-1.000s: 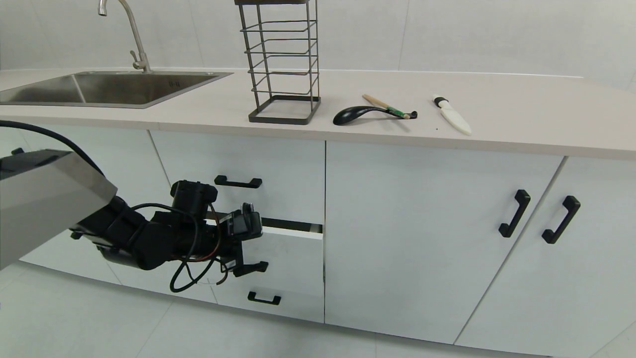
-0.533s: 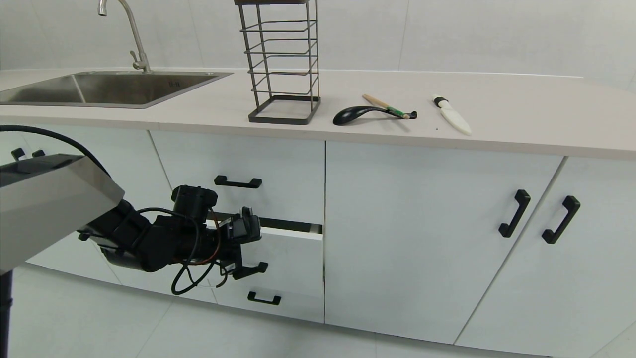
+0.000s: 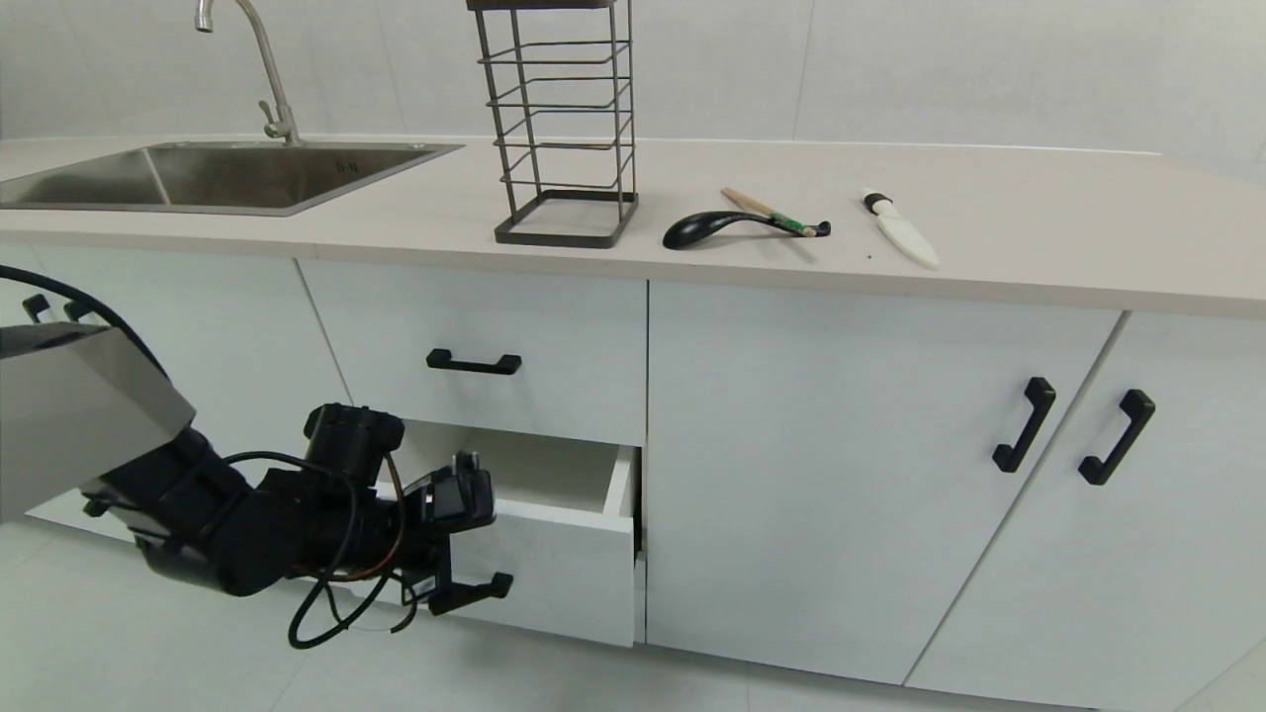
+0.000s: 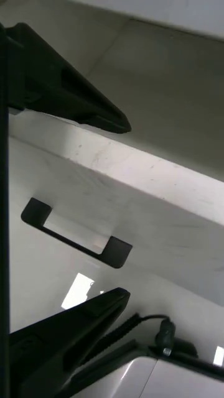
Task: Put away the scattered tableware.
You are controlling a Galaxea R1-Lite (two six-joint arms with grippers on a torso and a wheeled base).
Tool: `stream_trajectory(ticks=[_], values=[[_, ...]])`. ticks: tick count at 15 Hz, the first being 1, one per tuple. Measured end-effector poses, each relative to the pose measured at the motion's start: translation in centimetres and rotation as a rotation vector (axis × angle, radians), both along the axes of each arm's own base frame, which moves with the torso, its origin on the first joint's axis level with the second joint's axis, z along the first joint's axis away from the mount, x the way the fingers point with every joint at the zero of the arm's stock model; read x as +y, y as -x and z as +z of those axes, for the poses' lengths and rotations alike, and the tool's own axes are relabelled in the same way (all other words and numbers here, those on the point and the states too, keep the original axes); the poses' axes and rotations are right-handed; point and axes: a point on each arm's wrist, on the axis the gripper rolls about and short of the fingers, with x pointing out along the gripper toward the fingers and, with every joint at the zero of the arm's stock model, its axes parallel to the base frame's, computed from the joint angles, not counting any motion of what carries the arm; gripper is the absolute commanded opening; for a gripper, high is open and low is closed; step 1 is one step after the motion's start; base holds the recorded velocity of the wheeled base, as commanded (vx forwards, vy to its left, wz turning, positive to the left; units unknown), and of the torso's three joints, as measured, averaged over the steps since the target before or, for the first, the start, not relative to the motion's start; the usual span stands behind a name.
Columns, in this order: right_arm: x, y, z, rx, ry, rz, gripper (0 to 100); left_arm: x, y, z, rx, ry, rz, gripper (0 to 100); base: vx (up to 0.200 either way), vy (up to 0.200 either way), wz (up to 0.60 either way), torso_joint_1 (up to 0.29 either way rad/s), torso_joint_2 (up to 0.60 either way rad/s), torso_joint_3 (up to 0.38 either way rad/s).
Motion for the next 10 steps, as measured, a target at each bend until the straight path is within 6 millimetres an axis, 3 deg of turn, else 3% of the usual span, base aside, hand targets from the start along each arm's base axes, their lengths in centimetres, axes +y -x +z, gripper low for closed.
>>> stream_trajectory(ticks=[4, 10], values=[[0.0, 0.0, 0.0, 0.000, 0.000, 0.000, 0, 0.9, 3.9, 0.4, 0.053, -0.024, 0.018, 100, 0.000, 0.000, 0.00, 0.000, 0.00, 0.000], [0.0, 0.0, 0.0, 0.000, 0.000, 0.000, 0, 1.1, 5.9, 1.2, 0.045, -0.026, 0.016, 100, 0.000, 0.000, 0.00, 0.000, 0.00, 0.000]])
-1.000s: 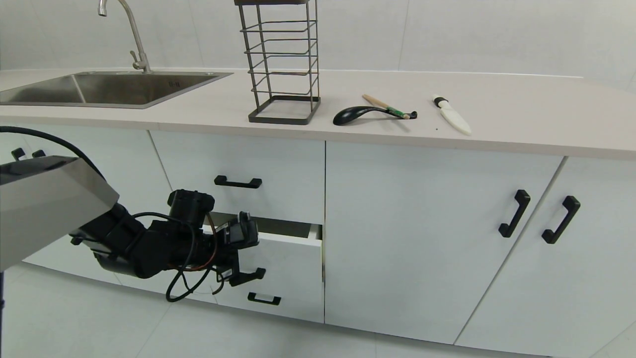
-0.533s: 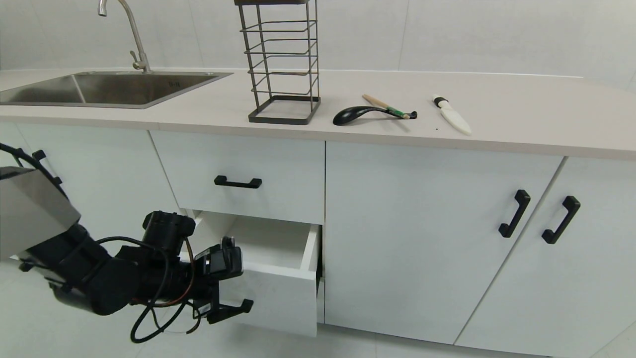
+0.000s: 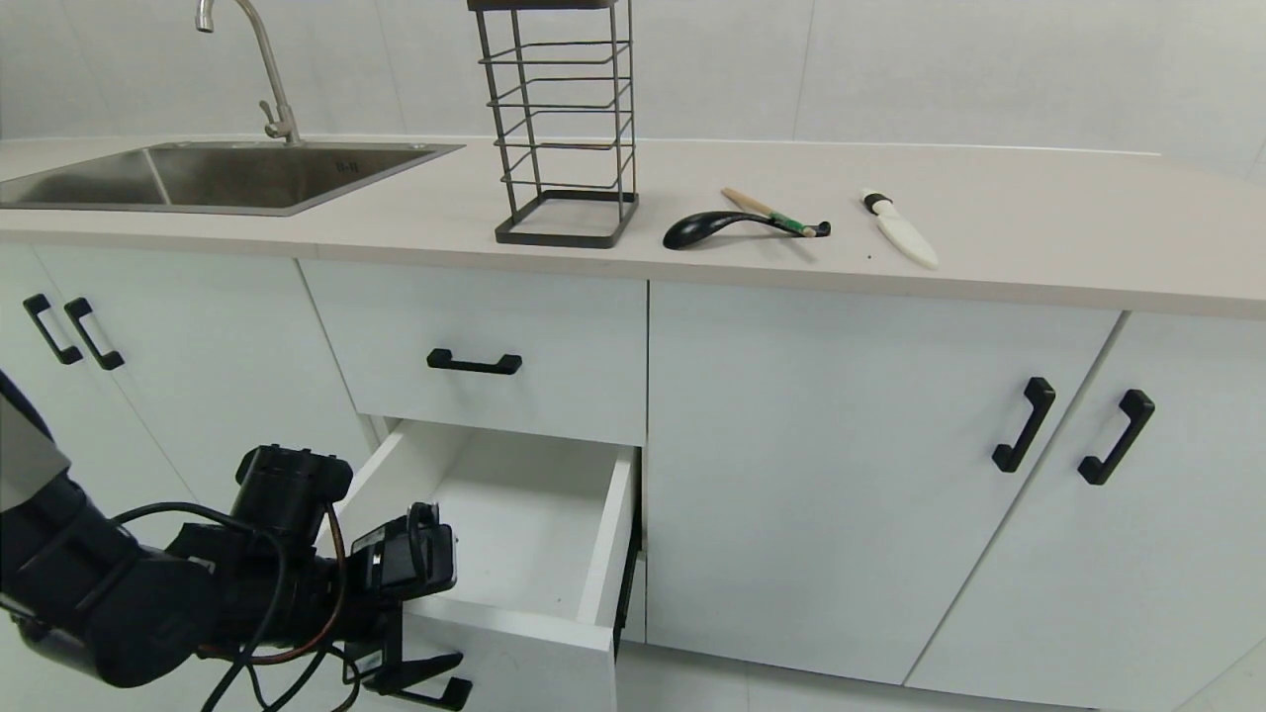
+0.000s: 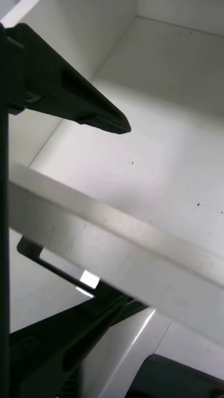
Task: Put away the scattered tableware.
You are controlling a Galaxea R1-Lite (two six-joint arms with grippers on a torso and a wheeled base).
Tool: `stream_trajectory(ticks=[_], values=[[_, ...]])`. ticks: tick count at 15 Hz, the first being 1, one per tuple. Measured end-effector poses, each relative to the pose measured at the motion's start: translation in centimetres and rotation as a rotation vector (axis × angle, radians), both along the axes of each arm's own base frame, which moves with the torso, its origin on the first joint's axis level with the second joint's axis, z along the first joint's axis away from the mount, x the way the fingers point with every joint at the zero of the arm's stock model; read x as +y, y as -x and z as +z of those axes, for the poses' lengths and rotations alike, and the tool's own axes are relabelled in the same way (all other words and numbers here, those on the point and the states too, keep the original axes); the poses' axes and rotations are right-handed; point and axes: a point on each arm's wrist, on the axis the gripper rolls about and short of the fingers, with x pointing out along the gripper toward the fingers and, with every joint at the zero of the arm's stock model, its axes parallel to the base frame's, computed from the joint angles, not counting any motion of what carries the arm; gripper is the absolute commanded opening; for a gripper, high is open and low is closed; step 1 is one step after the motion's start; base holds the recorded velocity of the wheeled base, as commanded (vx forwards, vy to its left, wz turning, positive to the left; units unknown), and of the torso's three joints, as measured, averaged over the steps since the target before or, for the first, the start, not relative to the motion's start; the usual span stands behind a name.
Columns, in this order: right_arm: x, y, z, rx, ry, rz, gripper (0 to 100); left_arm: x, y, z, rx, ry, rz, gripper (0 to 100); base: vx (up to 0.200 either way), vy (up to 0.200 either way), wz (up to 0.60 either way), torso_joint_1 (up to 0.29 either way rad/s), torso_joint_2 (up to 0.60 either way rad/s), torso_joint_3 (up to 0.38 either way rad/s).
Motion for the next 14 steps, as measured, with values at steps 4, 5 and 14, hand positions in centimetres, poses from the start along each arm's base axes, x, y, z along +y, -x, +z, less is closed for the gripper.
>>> stream_trajectory(ticks=[4, 5, 14], values=[[0.0, 0.0, 0.0, 0.000, 0.000, 0.000, 0, 0.3, 1.3, 0.3, 0.009, 0.007, 0.022, 100, 0.000, 0.000, 0.00, 0.000, 0.00, 0.000], [0.0, 0.0, 0.0, 0.000, 0.000, 0.000, 0, 0.3, 1.4, 0.4, 0.001, 0.006, 0.029, 100, 0.000, 0.000, 0.00, 0.000, 0.00, 0.000], [0.0, 0.0, 0.0, 0.000, 0.000, 0.000, 0, 0.0, 2.1, 0.6, -0.017, 0.005, 0.089, 100, 0.000, 0.000, 0.00, 0.000, 0.00, 0.000]])
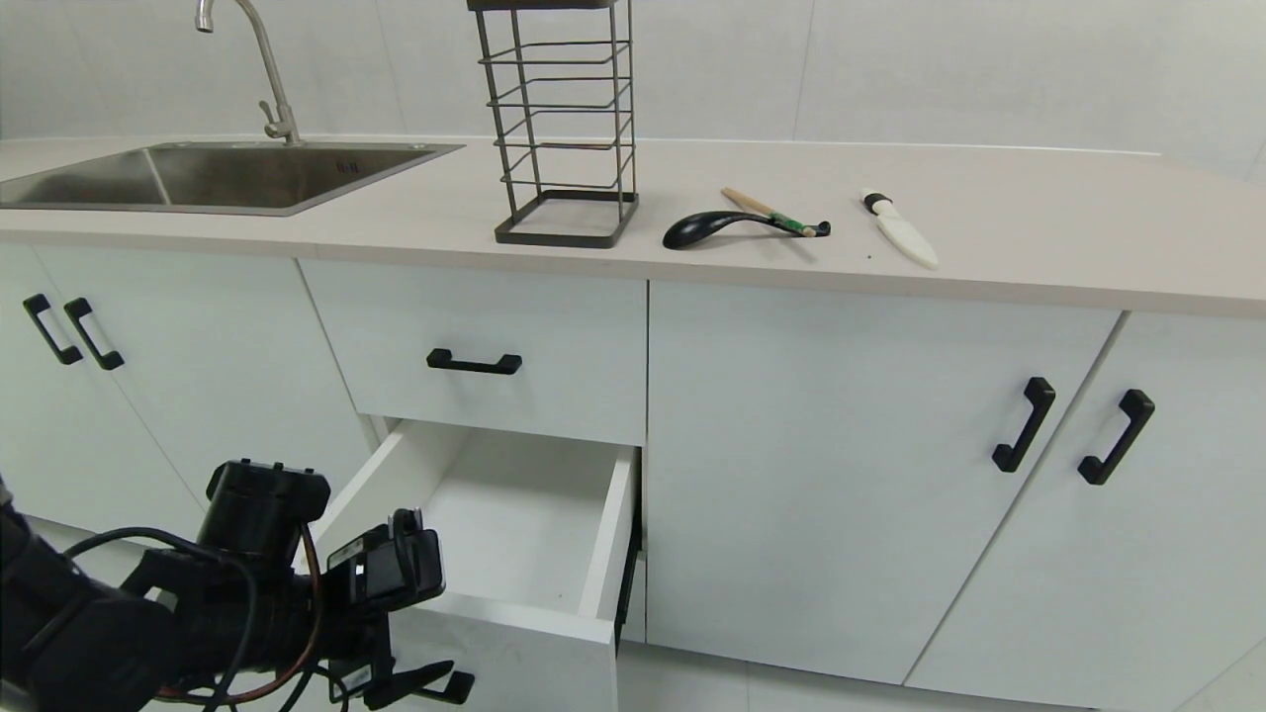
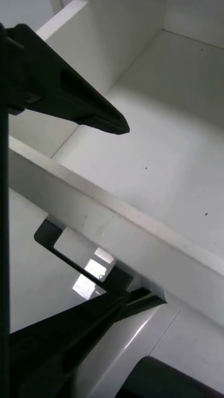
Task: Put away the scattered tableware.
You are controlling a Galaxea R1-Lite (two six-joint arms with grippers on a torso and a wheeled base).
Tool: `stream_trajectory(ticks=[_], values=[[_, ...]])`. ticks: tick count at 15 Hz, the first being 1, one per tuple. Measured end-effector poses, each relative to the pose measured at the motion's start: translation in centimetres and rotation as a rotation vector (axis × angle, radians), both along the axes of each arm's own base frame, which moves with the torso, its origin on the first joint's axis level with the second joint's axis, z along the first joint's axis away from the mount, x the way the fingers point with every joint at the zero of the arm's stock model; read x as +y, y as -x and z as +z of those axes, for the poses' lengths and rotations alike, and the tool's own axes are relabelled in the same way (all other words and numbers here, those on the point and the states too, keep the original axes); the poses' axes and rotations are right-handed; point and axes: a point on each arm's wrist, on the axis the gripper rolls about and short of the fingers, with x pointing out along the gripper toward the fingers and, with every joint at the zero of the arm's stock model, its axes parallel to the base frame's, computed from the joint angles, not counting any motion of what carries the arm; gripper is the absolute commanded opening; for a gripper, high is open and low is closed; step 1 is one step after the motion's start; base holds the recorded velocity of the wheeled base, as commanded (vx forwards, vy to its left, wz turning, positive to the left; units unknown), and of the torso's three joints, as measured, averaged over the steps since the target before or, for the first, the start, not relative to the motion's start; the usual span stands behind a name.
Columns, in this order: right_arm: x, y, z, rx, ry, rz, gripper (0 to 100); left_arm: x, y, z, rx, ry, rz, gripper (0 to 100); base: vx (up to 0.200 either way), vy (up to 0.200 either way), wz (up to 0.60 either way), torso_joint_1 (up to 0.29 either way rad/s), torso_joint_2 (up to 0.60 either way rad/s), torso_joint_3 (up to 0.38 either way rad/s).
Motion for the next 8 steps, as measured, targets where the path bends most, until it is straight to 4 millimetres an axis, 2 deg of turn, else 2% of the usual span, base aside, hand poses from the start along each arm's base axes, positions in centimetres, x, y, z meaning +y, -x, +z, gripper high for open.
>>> stream_trajectory(ticks=[5, 8], values=[[0.0, 0.0, 0.0, 0.000, 0.000, 0.000, 0, -2.5, 2.4, 1.4, -0.005, 0.062, -0.055, 100, 0.000, 0.000, 0.00, 0.000, 0.00, 0.000], [0.0, 0.0, 0.0, 0.000, 0.000, 0.000, 0, -2.8, 4.1, 2.2, -0.028, 0.082, -0.034, 100, 0.000, 0.000, 0.00, 0.000, 0.00, 0.000]])
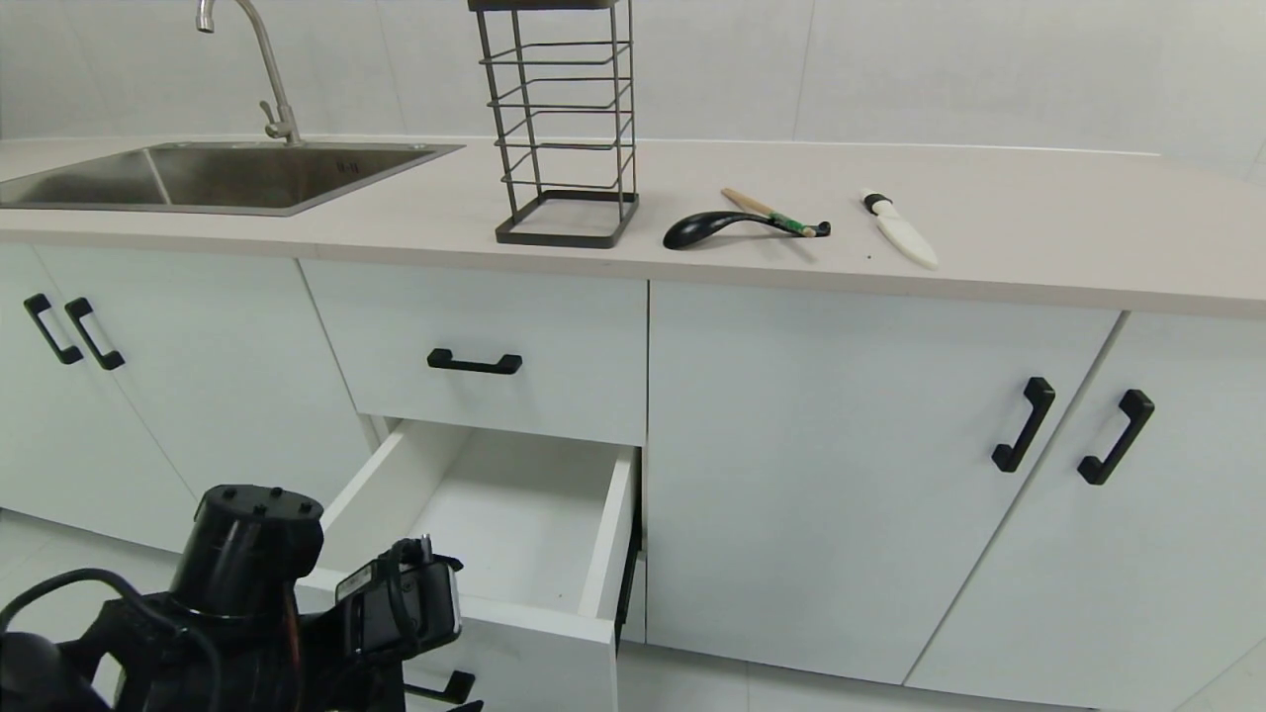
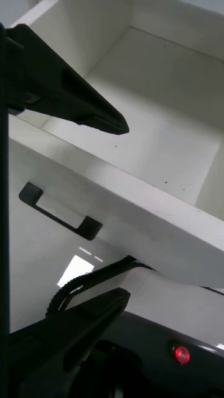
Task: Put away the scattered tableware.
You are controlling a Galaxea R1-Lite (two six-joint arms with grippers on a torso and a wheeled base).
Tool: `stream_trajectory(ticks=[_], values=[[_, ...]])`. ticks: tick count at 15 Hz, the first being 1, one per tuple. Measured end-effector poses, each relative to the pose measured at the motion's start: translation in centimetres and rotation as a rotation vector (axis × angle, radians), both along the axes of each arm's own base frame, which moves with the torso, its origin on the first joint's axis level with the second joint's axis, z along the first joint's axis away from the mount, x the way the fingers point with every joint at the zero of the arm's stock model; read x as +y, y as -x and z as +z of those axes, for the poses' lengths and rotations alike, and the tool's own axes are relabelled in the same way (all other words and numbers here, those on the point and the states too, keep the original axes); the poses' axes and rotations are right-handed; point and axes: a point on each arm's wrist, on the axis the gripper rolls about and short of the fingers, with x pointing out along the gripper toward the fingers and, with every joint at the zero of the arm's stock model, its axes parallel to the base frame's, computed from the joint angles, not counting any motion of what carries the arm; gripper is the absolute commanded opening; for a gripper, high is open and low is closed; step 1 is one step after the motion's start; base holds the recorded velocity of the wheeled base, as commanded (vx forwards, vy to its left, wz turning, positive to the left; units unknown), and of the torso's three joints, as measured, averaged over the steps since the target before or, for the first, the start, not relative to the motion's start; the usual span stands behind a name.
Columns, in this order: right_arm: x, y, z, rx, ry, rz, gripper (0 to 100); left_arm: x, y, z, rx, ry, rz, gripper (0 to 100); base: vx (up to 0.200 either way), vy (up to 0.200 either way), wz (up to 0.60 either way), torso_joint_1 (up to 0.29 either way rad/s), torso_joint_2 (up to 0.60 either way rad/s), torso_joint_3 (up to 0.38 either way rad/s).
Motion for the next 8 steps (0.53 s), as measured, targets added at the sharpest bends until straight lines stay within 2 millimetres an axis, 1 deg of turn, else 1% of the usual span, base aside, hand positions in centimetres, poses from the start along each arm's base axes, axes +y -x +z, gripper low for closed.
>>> stream_trajectory(ticks=[4, 5, 8], values=[[0.0, 0.0, 0.0, 0.000, 0.000, 0.000, 0, 0.2, 0.8, 1.8, -0.060, 0.061, 0.022, 100, 0.000, 0.000, 0.00, 0.000, 0.00, 0.000], [0.0, 0.0, 0.0, 0.000, 0.000, 0.000, 0, 0.2, 0.6, 2.6, -0.074, 0.100, 0.048, 100, 0.000, 0.000, 0.00, 0.000, 0.00, 0.000], [0.0, 0.0, 0.0, 0.000, 0.000, 0.000, 0, -0.3, -0.6, 5.8, -0.125, 0.263, 0.143, 100, 0.000, 0.000, 0.00, 0.000, 0.00, 0.000]])
